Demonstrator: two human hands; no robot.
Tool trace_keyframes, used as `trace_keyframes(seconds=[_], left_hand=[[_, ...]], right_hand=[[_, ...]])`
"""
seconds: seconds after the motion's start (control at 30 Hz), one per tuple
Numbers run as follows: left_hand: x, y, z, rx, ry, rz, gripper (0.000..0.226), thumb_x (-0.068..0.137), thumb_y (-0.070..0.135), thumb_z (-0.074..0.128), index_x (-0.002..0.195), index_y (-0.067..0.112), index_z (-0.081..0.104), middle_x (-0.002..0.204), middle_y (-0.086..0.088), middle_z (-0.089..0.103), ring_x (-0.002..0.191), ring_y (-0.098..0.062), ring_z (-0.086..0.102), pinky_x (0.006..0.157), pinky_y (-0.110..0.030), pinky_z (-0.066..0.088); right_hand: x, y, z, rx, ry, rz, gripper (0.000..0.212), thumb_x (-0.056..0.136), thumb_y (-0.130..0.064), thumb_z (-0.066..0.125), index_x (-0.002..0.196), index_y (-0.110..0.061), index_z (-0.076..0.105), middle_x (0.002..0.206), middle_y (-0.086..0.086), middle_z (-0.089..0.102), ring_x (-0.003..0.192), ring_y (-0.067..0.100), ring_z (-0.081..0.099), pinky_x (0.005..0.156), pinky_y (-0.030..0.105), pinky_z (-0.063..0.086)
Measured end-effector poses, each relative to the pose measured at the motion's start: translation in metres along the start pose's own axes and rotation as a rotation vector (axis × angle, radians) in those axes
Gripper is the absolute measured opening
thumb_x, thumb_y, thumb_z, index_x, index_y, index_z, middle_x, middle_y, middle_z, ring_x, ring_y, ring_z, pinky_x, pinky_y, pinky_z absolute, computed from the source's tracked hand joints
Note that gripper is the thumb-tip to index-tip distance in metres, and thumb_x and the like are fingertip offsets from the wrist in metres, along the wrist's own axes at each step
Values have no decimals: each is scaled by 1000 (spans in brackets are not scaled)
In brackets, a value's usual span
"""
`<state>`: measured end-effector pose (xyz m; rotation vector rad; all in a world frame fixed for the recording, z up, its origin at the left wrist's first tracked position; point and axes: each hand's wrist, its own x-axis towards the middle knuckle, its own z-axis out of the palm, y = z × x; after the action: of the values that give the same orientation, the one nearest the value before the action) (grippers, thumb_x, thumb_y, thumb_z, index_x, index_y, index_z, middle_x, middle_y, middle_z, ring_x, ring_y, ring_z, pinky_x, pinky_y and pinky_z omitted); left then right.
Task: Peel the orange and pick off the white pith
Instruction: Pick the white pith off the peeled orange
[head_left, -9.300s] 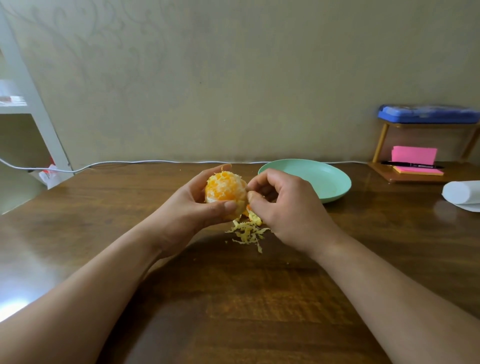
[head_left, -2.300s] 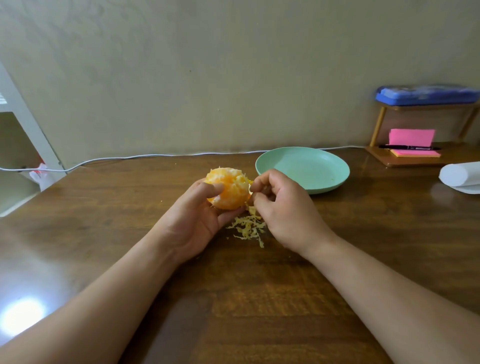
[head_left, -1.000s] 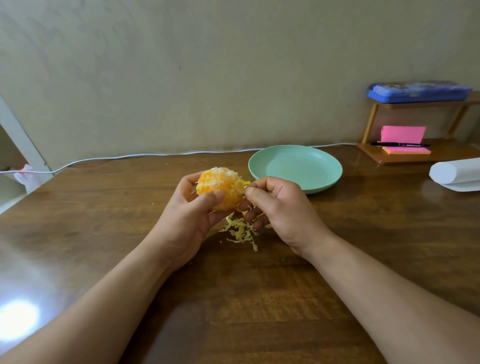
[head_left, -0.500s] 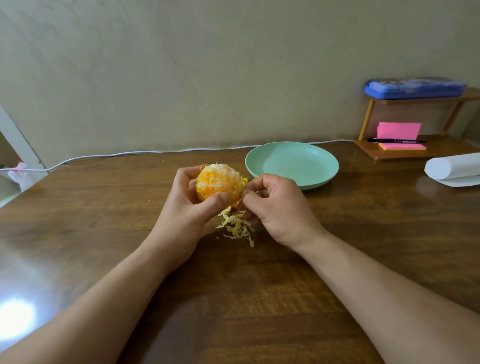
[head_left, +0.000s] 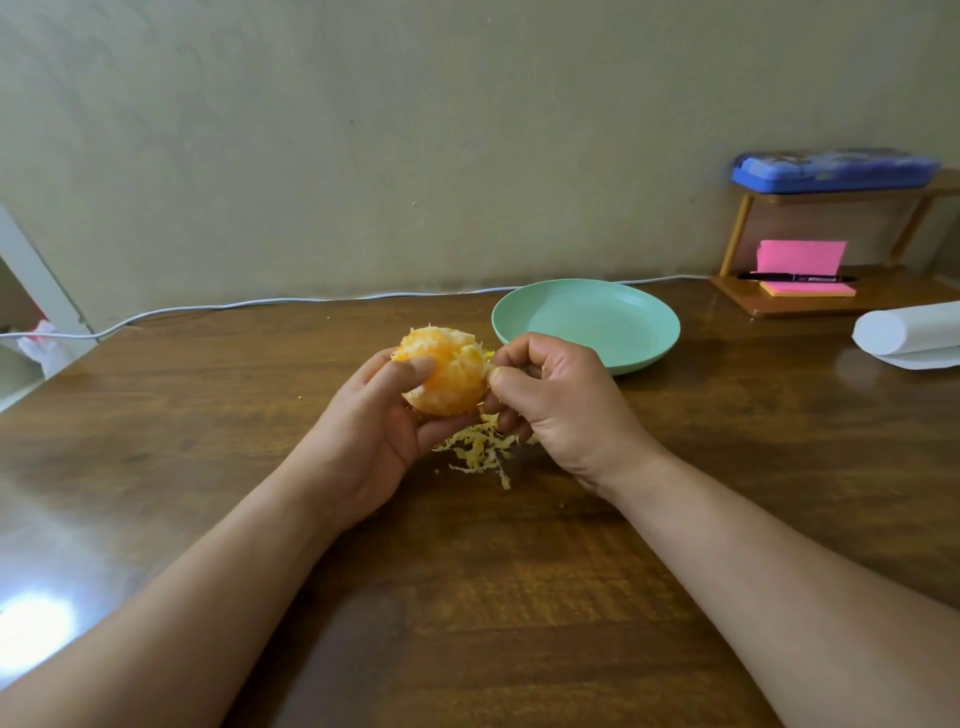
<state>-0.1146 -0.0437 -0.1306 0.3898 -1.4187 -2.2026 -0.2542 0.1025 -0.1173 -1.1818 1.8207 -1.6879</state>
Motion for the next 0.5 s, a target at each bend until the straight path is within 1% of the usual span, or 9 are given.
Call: trace_keyframes(seconds=[0.13, 0.2, 0.3, 0.4, 0.5], left_hand=[[-2, 1, 1, -44, -38, -32, 64, 96, 29, 62, 153, 2, 47, 148, -26, 61, 137, -40, 62, 110, -50, 54], [-3, 2, 3, -81, -46, -43, 64, 96, 30, 61, 152, 3, 47, 147, -25, 62, 134, -38, 64, 107, -46, 57], [-6, 4, 5, -119, -59, -49, 60, 98, 31, 61, 151, 4, 49, 144, -23, 65, 128, -35, 68, 94, -38, 64], [-8, 5, 7, -150, -63, -52, 52, 104, 31, 56, 150, 7, 50, 139, -22, 68, 119, -32, 72, 81, -32, 65], [-9, 7, 7, -173, -55, -57, 54, 101, 33, 54, 150, 10, 51, 137, -21, 69, 113, -31, 74, 73, -29, 65]], right_hand=[[0, -2, -1, 62, -12, 12, 7, 98, -11, 67, 94, -16, 71, 78, 5, 75, 68, 15, 66, 58, 25, 52], [0, -3, -1, 86, -16, 20, 7, 99, -12, 67, 95, -15, 71, 77, 4, 74, 68, 15, 66, 58, 25, 52], [-1, -4, -1, 111, -20, 31, 7, 100, -10, 65, 96, -13, 71, 76, 4, 73, 67, 15, 65, 57, 24, 52], [-1, -5, -1, 126, -22, 39, 9, 100, -10, 64, 96, -14, 71, 75, 3, 73, 67, 14, 65, 58, 25, 52], [-1, -5, -1, 141, -21, 42, 9, 101, -10, 64, 95, -14, 71, 74, 2, 72, 67, 14, 65, 58, 24, 52]])
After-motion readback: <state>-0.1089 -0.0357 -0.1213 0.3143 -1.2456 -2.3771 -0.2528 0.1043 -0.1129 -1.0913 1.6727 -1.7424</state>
